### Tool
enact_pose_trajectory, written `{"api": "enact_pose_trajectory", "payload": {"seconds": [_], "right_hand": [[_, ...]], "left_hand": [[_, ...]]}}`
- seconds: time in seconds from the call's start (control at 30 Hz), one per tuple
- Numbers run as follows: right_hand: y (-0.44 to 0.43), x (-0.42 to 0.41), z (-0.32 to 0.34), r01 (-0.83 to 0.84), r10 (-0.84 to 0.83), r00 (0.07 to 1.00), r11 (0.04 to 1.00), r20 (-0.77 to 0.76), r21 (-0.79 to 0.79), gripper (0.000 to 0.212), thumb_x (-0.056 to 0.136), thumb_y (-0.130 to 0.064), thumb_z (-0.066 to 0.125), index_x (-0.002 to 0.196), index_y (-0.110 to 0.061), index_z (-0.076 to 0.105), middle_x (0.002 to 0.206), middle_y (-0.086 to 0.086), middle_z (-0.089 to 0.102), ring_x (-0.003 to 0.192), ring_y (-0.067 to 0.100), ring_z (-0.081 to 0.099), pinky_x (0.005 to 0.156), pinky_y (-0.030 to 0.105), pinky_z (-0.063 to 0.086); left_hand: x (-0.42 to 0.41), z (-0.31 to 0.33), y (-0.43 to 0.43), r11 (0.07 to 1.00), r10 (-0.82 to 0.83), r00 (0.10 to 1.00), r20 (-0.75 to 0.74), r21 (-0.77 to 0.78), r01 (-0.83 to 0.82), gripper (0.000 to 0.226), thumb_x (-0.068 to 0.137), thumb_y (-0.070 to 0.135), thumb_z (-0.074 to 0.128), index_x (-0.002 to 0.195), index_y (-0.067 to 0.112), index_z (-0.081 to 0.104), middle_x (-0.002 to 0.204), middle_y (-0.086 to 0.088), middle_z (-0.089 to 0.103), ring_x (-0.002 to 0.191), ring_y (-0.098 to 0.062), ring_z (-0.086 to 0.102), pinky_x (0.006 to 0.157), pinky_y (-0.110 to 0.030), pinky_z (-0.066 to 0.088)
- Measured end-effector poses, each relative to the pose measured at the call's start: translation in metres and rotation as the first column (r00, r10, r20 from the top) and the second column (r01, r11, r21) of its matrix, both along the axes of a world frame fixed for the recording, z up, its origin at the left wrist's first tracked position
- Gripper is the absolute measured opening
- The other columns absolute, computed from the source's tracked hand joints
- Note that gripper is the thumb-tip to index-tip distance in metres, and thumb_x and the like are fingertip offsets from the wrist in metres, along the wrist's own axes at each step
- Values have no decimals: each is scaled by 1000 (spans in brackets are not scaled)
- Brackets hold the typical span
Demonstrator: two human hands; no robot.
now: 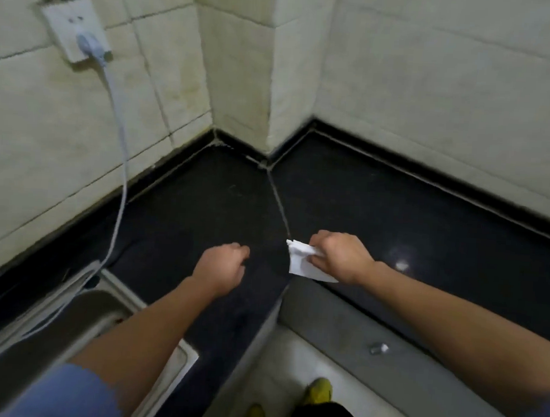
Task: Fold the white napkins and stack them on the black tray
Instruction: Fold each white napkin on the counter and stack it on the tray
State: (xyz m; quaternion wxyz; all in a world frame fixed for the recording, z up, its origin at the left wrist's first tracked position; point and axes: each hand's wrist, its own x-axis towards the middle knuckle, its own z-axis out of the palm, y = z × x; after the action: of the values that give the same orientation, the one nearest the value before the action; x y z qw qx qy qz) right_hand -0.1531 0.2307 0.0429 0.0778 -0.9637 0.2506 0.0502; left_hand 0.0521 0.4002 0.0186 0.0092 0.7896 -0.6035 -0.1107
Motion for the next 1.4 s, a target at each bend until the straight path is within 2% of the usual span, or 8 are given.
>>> {"api": "enact_pose_trajectory", "payload": {"seconds": [0.23,0.3,0.43,0.57,0.77,1.03,1.3,1.4], "right_hand": [[6,-201,32,393,-391,920,917,40,-75,25,93,-39,53,107,-20,57,107,-1,58,94,26,60,68,32,38],[14,-264,36,495,-491,869,864,58,-91,25,92,-40,53,108,-21,57,107,-2,58,95,25,60,67,31,35],[38,-396,41,657,-653,754,746,72,-108,26,92,-41,53,109,-21,57,108,-1,58,96,25,61,71,34,42],[67,-532,44,776,-773,629,623,75,-97,24,92,-41,54,107,-22,57,108,-2,59,97,25,60,74,34,44],[110,-706,57,895,-893,441,432,84,-106,22,91,-40,54,104,-24,57,108,-3,60,100,24,59,74,33,41],[114,-876,71,976,-970,201,187,136,-109,19,88,-38,57,97,-21,59,98,0,62,92,26,59,69,37,47],[45,-1012,112,997,-967,47,29,252,-76,18,87,-39,61,79,-28,49,79,-5,55,78,25,56,59,35,41],[12,-1056,137,998,-948,-5,-25,318,-57,21,80,-44,58,86,-25,59,84,0,65,79,26,60,65,40,50]], "left_hand": [[-149,35,-89,914,-397,914,82,-50,402,25,92,28,50,115,19,55,114,-3,59,101,-25,59,79,-35,47],[-205,41,-108,864,-490,864,116,-67,498,27,92,29,49,117,19,55,115,-2,59,103,-25,58,78,-34,45],[-330,47,-133,753,-640,754,149,-71,654,25,93,29,49,114,17,55,113,-2,60,102,-25,59,78,-36,45],[-475,45,-148,642,-753,647,116,-82,762,21,92,29,49,109,18,56,111,-2,61,100,-25,59,78,-35,46],[-669,46,-146,450,-887,458,64,-105,887,20,92,30,50,107,18,55,110,-2,61,98,-26,58,77,-35,46],[-856,58,-200,233,-966,247,79,-154,960,23,92,31,50,110,19,57,109,-1,61,99,-25,59,78,-37,50],[-1020,94,-306,113,-988,139,67,-300,947,16,90,30,52,99,18,57,100,-3,64,95,-27,60,71,-36,47],[-1071,115,-345,91,-991,118,59,-337,937,18,89,30,52,102,19,58,101,-2,64,97,-27,59,72,-36,47]]}}
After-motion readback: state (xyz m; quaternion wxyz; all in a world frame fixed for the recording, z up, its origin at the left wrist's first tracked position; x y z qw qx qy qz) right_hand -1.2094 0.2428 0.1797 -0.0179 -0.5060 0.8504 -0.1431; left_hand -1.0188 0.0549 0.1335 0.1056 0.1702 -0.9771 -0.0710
